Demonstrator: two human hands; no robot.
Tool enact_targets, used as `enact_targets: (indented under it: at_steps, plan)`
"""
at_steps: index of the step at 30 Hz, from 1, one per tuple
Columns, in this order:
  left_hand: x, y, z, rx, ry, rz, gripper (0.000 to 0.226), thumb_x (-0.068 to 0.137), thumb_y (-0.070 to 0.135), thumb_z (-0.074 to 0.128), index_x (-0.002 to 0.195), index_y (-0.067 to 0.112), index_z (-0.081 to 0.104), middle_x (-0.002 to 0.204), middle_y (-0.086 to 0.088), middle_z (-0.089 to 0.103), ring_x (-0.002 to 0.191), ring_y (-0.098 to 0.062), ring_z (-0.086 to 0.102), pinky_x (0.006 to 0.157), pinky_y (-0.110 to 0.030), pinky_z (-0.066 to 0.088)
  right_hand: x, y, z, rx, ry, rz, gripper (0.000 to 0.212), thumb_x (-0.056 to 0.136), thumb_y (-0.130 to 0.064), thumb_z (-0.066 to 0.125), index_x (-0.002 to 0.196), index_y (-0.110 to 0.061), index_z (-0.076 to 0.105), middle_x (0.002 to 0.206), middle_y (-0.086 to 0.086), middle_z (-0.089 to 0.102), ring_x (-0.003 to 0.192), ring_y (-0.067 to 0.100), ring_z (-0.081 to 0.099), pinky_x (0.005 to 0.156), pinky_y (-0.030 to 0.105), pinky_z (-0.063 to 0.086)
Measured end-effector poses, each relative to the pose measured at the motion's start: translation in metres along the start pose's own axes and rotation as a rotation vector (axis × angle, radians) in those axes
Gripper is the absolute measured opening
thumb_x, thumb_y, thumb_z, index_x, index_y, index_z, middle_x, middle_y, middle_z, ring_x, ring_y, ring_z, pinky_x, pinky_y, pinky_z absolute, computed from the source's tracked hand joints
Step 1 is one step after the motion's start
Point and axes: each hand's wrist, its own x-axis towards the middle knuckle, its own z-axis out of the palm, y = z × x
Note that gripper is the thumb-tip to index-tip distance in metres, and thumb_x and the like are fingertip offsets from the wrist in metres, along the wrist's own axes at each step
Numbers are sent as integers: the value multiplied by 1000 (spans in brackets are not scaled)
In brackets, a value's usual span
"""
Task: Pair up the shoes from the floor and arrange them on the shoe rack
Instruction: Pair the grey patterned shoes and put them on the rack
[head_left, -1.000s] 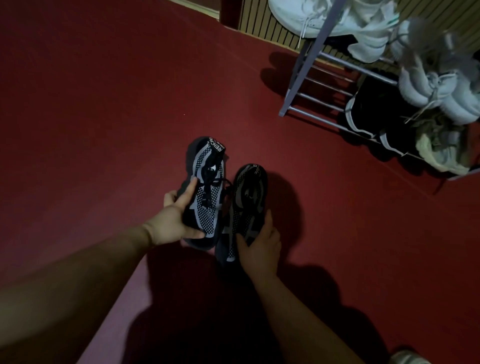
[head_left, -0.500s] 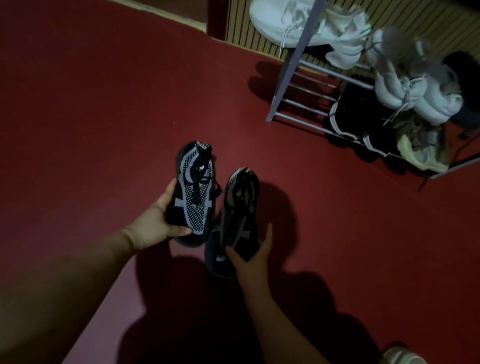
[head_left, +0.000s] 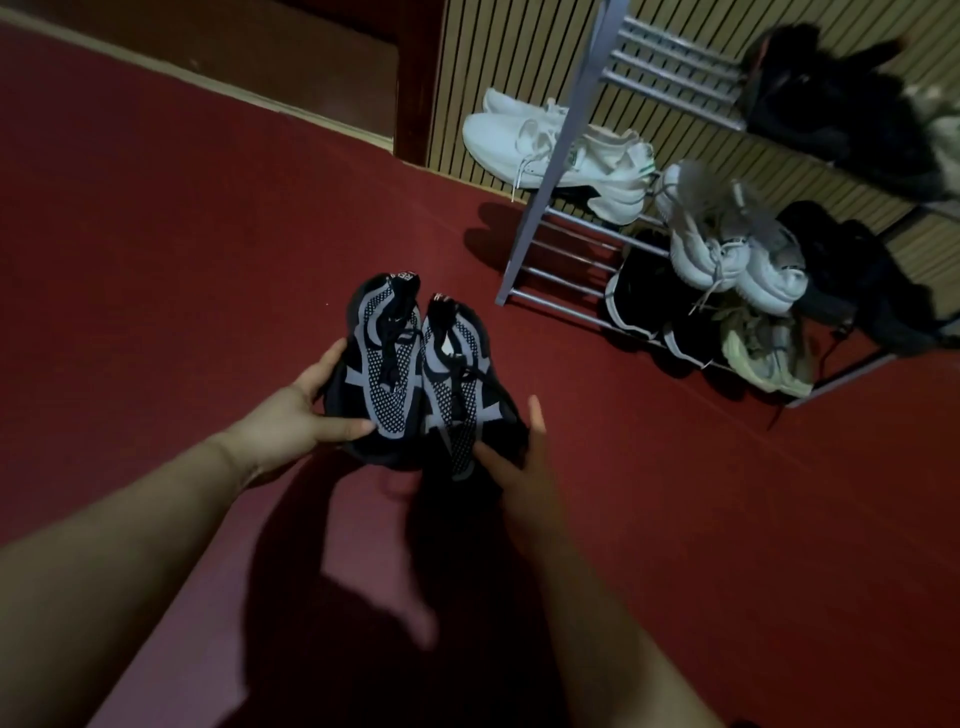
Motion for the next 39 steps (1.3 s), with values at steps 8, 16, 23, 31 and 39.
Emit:
enact_targets:
  at_steps: [8, 16, 23, 31, 39]
  plan:
    - [0, 59, 12, -59, 52, 209, 101, 71, 1, 75, 147, 38, 20, 148, 8, 34, 93, 8, 55, 68, -9, 52, 10, -57, -2, 194, 22, -163, 57, 75, -10, 73, 121, -33, 48, 119, 7, 63, 106, 20, 65, 89, 35, 54]
    - [-1, 129, 47, -43, 50, 400, 93, 77, -11, 64, 146, 36, 24, 129, 16, 42, 82, 18, 55, 64, -4, 49, 14, -122, -21, 386, -11, -322, 63, 65, -28, 83, 119, -35, 52, 123, 5, 64, 112, 20, 62, 94, 37, 51]
    - [-2, 124, 78, -46, -57, 303, 95, 72, -11, 68, 145, 35, 27, 108, 23, 53, 79, 15, 62, 60, -11, 51, 22, -120, -51, 498, 38, -237, 104, 39, -46, 93, 130, -25, 49, 122, 8, 65, 113, 24, 62, 99, 42, 48]
    - [-8, 93, 110, -81, -113, 160, 134, 12, 34, 95, 133, 42, 39, 110, 24, 55, 83, 9, 65, 59, -16, 54, 24, -75, -114, 538, 73, -118, 39, 92, -11, 50, 131, -10, 49, 120, 12, 64, 102, 16, 67, 81, 31, 56]
    - [-12, 124, 144, -42, -39, 249, 115, 24, 35, 96, 127, 49, 46, 124, 25, 59, 110, 5, 57, 76, -15, 53, 32, -152, -180, 675, -17, -220, 47, 85, -22, 49, 131, -13, 51, 123, 12, 64, 110, 28, 63, 82, 39, 56]
